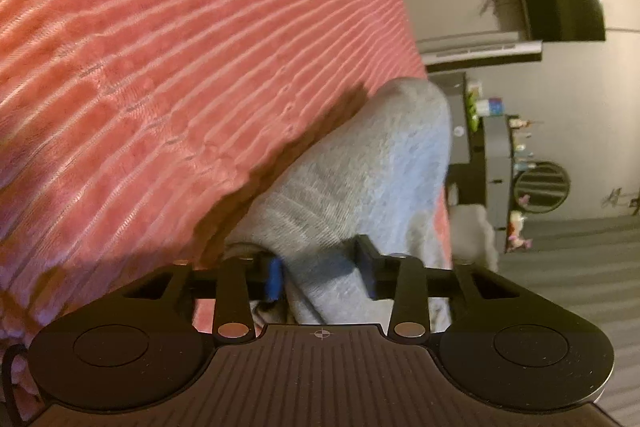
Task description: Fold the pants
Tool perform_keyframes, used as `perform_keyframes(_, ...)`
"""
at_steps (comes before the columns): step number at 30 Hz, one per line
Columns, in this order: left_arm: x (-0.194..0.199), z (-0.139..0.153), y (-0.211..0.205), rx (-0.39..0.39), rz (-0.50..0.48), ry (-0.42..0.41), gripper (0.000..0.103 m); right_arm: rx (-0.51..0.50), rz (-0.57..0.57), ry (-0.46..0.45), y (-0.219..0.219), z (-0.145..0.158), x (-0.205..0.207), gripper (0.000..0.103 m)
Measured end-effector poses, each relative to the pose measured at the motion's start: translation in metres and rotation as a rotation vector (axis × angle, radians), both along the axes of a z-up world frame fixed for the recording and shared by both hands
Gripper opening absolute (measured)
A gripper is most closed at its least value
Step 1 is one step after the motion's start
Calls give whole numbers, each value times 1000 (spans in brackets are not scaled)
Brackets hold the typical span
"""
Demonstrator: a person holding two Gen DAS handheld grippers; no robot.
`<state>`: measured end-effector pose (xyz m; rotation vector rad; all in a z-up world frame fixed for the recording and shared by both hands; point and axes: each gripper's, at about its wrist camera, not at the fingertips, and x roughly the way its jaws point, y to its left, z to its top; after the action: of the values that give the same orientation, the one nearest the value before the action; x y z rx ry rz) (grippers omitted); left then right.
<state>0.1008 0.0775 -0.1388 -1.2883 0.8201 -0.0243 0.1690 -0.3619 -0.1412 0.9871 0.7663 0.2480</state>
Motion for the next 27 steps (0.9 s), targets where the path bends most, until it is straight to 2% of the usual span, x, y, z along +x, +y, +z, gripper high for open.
perform_keyframes(1,3,-2,-1,2,-2,13,49,17,20,27,1,-3,6,65)
perform_keyframes(3,10,-6,0,-8,-7,24,45,8,24,53,3,-4,12,65)
perform_keyframes(4,10,-5,0,-9,-8,2,33,-12,26,59,5,-1,13,60)
perform_keyframes(5,10,-2,2,4,-18,-23,30,-50,22,67,8,5,13,54)
perform_keyframes(7,7,10,0,50,-44,-72,24,-114,30,33,14,20,12,47)
perform_keyframes(9,3,20,-2,66,-55,-137,21,-141,33,-26,17,40,8,46)
perform_keyframes(12,-2,35,-6,71,-83,-238,20,-119,11,-105,12,65,2,45)
perform_keyframes(16,-4,53,-20,155,-166,-306,20,-64,-18,-172,-3,87,-4,45)
perform_keyframes(19,-4,53,-35,225,-236,-285,20,-89,-42,-173,-13,87,-5,45)
perform_keyframes(22,-4,48,-40,264,-260,-245,20,-89,-43,-98,-22,67,-1,45)
perform_keyframes(25,-1,46,-44,296,-274,-207,18,-134,-29,-12,-22,43,2,45)
perform_keyframes(27,-1,45,-46,310,-276,-188,18,-150,-26,-3,-21,35,0,45)
